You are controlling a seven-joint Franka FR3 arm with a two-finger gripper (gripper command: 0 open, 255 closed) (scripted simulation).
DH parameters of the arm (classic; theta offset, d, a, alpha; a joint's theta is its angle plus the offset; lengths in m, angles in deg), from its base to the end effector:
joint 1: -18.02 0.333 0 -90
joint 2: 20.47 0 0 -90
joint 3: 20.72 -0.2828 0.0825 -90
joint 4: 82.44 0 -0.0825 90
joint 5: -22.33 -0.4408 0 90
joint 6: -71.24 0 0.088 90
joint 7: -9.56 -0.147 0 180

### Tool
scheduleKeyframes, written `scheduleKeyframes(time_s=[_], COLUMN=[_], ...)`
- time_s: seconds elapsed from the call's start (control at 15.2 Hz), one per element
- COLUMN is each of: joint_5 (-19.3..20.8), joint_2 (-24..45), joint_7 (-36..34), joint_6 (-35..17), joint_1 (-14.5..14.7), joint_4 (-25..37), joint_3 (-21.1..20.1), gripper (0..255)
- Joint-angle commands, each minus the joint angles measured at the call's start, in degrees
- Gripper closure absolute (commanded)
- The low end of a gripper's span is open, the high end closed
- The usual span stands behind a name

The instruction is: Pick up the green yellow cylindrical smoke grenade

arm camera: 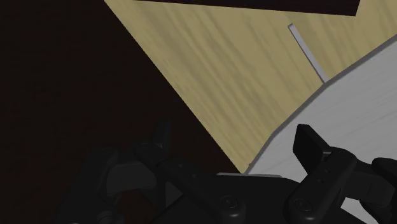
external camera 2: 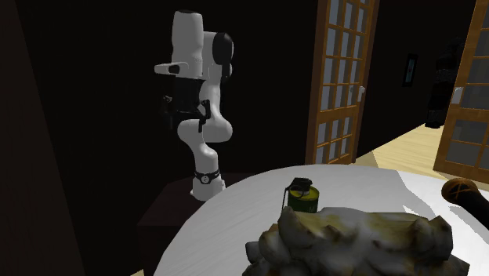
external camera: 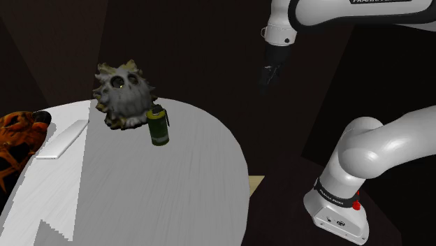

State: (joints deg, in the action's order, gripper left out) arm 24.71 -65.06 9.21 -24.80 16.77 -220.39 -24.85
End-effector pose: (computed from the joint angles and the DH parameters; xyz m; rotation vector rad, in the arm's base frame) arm 0.3998 0.0149 0.5058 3.0493 0.0427 0.0717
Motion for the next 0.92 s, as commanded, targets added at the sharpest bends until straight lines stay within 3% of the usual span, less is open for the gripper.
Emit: scheduleKeyframes(time_s=[0.0,0.46,0.86], joint_5=[0.0,-2.9,-2.6], joint_2=[0.0,11.4,22.6], joint_7=[0.0,-9.1,-17.1], joint_6=[0.0,-3.9,-5.9], joint_1=[0.0,1.4,1.7], joint_4=[0.0,7.0,15.8], joint_3=[0.0,-7.8,-14.0], gripper=[0,0,0])
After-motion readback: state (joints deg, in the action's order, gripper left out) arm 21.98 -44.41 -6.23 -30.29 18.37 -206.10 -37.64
